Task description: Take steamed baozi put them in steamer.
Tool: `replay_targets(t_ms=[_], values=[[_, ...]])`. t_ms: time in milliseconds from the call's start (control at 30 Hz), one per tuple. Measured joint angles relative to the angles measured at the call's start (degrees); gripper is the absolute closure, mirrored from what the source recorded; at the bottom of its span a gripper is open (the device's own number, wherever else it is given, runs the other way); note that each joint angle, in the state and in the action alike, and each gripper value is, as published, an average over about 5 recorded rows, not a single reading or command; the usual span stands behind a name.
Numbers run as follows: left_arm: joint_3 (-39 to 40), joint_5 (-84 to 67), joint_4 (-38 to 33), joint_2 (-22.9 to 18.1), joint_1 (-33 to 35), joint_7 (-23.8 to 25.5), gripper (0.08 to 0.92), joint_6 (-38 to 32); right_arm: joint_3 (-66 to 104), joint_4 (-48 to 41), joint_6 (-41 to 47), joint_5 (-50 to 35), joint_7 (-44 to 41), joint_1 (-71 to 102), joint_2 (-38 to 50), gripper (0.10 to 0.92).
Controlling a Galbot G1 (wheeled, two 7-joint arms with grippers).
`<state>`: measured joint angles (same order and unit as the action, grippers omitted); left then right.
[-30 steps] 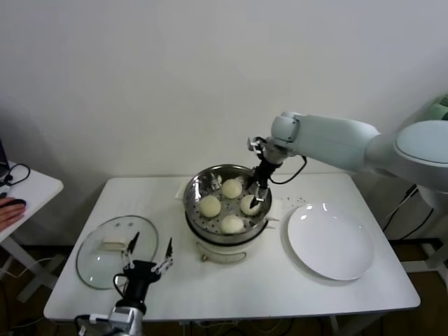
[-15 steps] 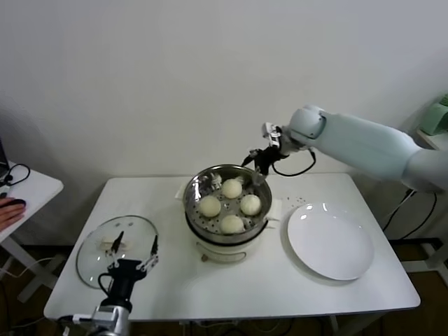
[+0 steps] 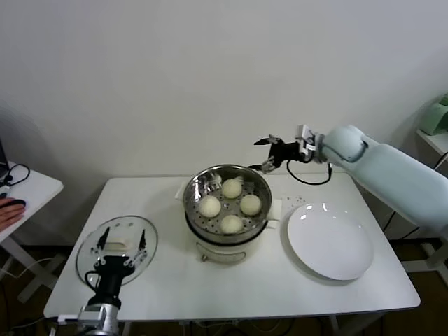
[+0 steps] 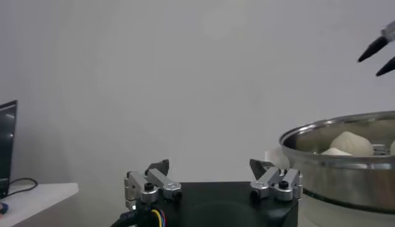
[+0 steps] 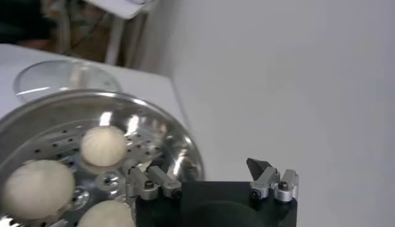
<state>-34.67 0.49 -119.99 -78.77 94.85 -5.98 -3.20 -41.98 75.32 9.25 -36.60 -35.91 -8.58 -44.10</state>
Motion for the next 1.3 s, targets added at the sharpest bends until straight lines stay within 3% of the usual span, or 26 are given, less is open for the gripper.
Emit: replay_targets(t_ms=[467,867,1300], values=[[-1.62,-0.14,-1.18,-1.77,-1.29,0.85,0.177,1.68,31.20,11.61,-6.11,3.26,13.77,31.38,3.60,0.203],[-2.83,-0.74,-1.37,-2.69,-2.04,2.98,0.177,2.74,58.89,19.85,-9.69,7.00,17.38,60.73,-6.47,0.203],[-3.45,0.62,-0.08,-3.86,-1.20,4.74,0.177,1.68,74.57,24.98,-14.27,8.98,18.56,81.89,-19.83,0.203]])
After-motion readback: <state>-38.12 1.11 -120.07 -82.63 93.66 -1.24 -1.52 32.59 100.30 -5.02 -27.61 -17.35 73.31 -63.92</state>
